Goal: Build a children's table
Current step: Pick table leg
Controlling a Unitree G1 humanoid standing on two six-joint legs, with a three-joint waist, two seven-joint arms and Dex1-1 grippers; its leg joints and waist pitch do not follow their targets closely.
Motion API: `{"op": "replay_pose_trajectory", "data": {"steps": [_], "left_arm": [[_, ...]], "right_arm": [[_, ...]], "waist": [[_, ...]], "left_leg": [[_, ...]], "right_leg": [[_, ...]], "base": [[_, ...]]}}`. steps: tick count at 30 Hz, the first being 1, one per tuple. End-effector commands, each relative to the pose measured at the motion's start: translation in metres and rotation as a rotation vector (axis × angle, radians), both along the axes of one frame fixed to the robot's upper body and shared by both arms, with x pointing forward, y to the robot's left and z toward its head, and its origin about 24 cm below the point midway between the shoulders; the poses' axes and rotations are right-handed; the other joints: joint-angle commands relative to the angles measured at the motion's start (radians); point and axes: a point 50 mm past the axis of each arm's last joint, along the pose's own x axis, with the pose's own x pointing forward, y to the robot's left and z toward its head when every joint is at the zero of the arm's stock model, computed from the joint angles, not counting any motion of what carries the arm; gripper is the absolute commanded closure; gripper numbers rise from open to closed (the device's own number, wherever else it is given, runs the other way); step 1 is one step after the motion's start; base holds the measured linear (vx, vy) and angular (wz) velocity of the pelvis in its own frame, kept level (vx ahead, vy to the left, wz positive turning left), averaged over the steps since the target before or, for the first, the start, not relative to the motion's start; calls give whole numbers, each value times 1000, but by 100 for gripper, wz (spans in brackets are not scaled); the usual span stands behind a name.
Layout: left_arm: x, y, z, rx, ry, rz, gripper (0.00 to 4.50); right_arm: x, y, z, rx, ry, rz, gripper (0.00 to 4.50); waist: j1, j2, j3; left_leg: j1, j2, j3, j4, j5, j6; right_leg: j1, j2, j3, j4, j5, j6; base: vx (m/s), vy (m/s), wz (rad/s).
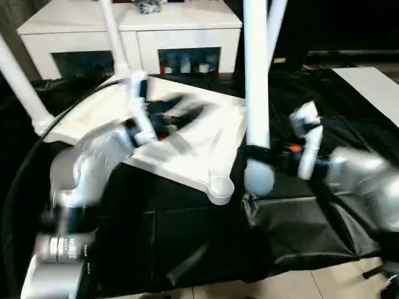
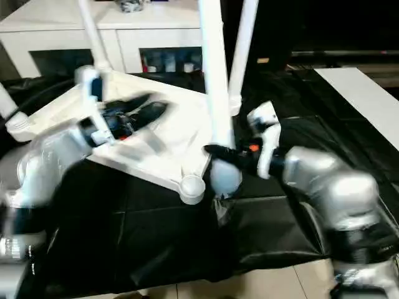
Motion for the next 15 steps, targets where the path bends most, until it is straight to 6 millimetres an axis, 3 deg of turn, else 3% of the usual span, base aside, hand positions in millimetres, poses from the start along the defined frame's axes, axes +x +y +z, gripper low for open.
{"op": "replay_pose_trajectory", "data": {"steps": [1,3,4,5,7,8,11,12,15], "left_arm": [[6,-3,0,76,-1,129,21],[10,-10,2,100,8,133,21],[13,-15,3,119,10,141,21],[14,-20,5,135,-1,125,21],[18,-50,20,113,-65,2,21],[17,-55,23,100,-77,-13,21],[10,-67,38,48,-122,-103,21],[1,-74,52,-10,-165,-199,21],[-9,-81,62,-53,-196,-288,21]], "right_arm": [[-4,14,9,25,-93,3,265],[-6,20,7,42,-85,14,265],[-8,24,5,54,-86,21,265],[-9,27,4,62,-81,34,265],[-10,40,-3,45,-80,65,265],[-10,42,-5,38,-87,69,265],[-8,43,-10,12,-103,49,265],[-7,42,-13,-7,-92,43,265],[-6,41,-16,-24,-85,37,265]], "waist": [[-4,6,-75],[-4,3,-74],[-3,7,-72],[-1,0,-70],[-1,0,-68],[1,1,-69],[-2,2,-69],[-3,-1,-70],[-9,0,-70]], "left_leg": [[23,44,-29,-77,-252,-30],[22,47,-31,-80,-249,-18],[24,48,-30,-81,-262,-15],[24,47,-29,-82,-271,-14],[22,45,-29,-82,-276,-15],[22,44,-29,-80,-280,-21],[16,46,-31,-81,-277,-25],[14,46,-30,-82,-266,-21],[12,44,-28,-80,-247,-6]], "right_leg": [[45,-43,39,-81,-273,-142],[45,-42,38,-78,-253,-157],[41,-43,39,-80,-255,-166],[40,-45,40,-82,-269,-165],[39,-47,41,-85,-290,-160],[40,-51,41,-87,-305,-159],[43,-54,42,-83,-285,-168],[45,-53,42,-81,-268,-177],[49,-49,42,-77,-228,-197]], "base": [[0,0,0],[0,0,0],[0,0,0],[0,0,0],[0,0,0],[0,0,0],[0,0,0],[0,0,0],[0,0,0]]}}
